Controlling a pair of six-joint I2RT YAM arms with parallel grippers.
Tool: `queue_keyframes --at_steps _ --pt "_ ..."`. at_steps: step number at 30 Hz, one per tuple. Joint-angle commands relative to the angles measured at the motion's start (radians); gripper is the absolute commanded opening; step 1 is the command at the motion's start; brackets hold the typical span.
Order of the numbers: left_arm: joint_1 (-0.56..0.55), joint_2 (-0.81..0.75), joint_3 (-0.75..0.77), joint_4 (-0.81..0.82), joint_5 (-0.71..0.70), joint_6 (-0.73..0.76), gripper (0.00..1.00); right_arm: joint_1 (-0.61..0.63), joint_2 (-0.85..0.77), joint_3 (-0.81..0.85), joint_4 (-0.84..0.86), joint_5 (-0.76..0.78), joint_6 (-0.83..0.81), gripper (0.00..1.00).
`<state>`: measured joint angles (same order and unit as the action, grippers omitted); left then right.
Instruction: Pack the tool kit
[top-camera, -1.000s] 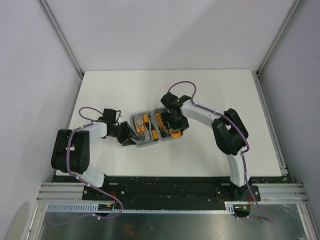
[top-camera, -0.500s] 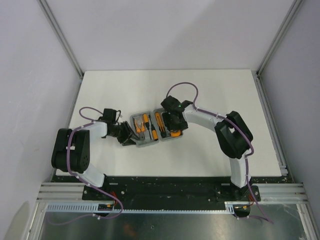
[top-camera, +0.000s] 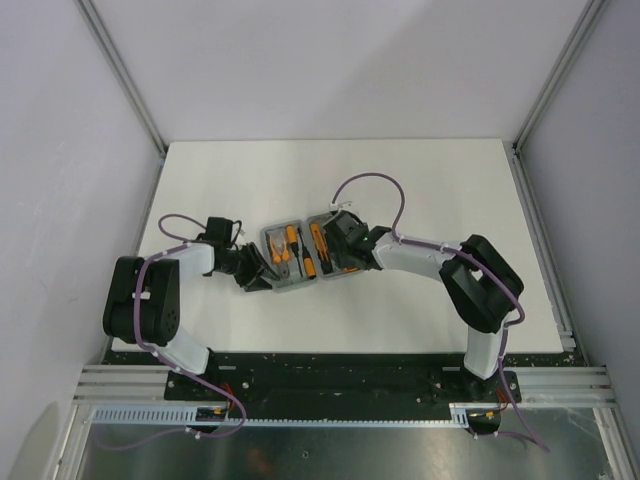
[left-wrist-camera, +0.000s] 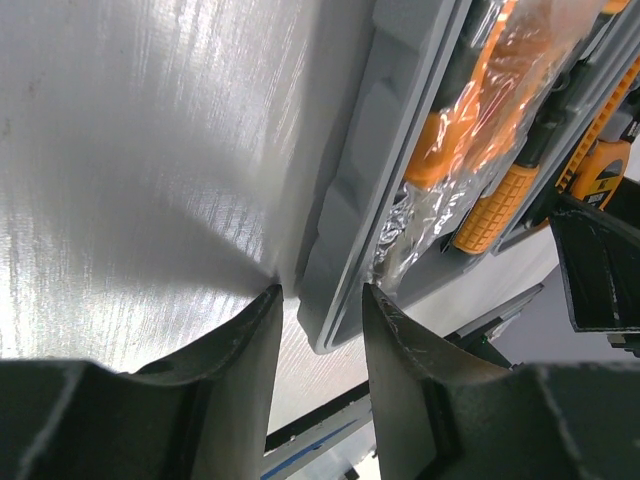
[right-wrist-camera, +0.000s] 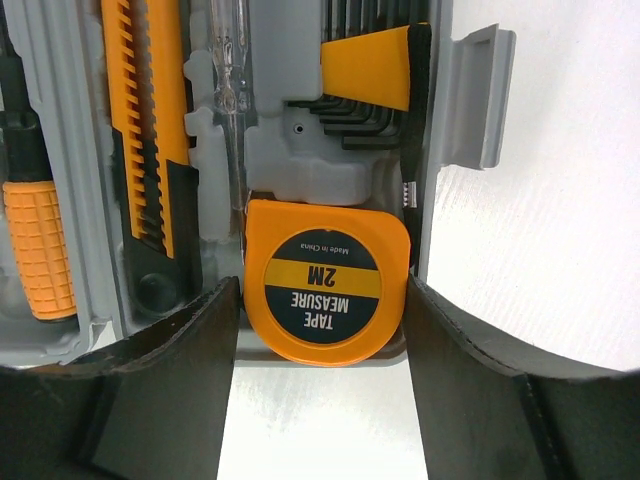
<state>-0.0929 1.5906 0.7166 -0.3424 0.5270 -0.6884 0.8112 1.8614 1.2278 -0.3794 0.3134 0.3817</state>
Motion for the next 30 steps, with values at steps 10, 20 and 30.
queue_keyframes --at_steps 10,20,30 --pt "-0.001 0.038 -0.010 -0.031 -0.076 0.038 0.45 0.001 -0.100 -0.128 0.161 0.094 0.010 0.77" --pt "-0.001 0.038 -0.008 -0.029 -0.077 0.036 0.45 -0.017 -0.208 -0.093 0.097 0.068 -0.016 0.94" --pt "-0.001 0.045 -0.008 -0.030 -0.066 0.033 0.43 -0.029 -0.168 -0.089 0.023 -0.060 0.023 0.43"
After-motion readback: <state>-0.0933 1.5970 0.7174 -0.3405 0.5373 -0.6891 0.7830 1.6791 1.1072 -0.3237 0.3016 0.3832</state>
